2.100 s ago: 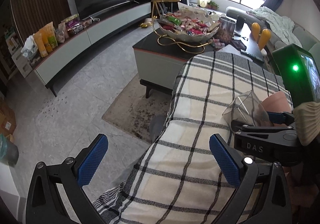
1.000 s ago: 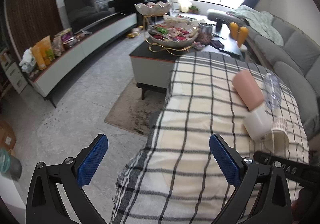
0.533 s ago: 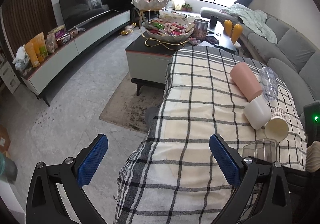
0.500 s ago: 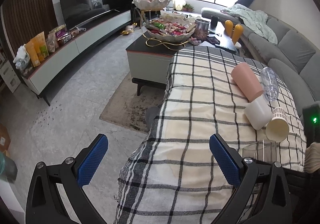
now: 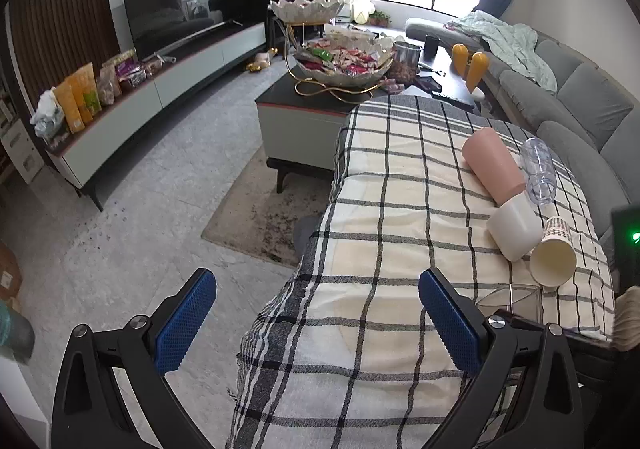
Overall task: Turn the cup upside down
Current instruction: 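Lower the clear glass cup onto the tablecloth and open the right tool, then close the left tool around the clear glass cup's body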
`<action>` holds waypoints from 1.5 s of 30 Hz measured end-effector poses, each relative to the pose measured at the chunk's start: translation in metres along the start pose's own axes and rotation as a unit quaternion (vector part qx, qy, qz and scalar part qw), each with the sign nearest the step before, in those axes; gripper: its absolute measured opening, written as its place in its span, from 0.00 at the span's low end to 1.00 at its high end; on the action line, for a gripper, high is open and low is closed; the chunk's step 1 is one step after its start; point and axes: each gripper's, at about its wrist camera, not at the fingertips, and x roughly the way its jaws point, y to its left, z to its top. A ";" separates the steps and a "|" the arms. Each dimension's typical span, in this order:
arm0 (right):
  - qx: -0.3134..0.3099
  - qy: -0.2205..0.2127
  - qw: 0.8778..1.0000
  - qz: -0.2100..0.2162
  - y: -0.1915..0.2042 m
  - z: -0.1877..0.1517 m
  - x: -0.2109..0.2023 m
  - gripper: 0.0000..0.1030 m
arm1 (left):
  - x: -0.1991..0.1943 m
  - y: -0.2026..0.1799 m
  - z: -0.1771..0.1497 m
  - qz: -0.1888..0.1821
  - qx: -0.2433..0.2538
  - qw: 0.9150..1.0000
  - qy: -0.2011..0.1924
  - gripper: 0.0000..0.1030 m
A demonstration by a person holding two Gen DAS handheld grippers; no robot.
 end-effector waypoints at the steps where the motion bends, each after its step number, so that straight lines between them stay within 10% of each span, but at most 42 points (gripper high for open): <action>1: -0.002 -0.005 1.000 0.004 -0.001 0.000 -0.005 0.74 | -0.003 -0.002 0.000 0.001 0.001 1.000 -0.001 1.00; 19: 0.030 -0.115 0.993 -0.027 -0.127 -0.013 -0.093 0.79 | -0.038 -0.100 -0.037 -0.062 0.037 0.997 -0.007 1.00; 45: 0.069 -0.109 0.991 -0.036 -0.175 -0.021 -0.050 0.80 | 0.027 -0.171 -0.094 -0.052 0.103 0.993 -0.033 0.94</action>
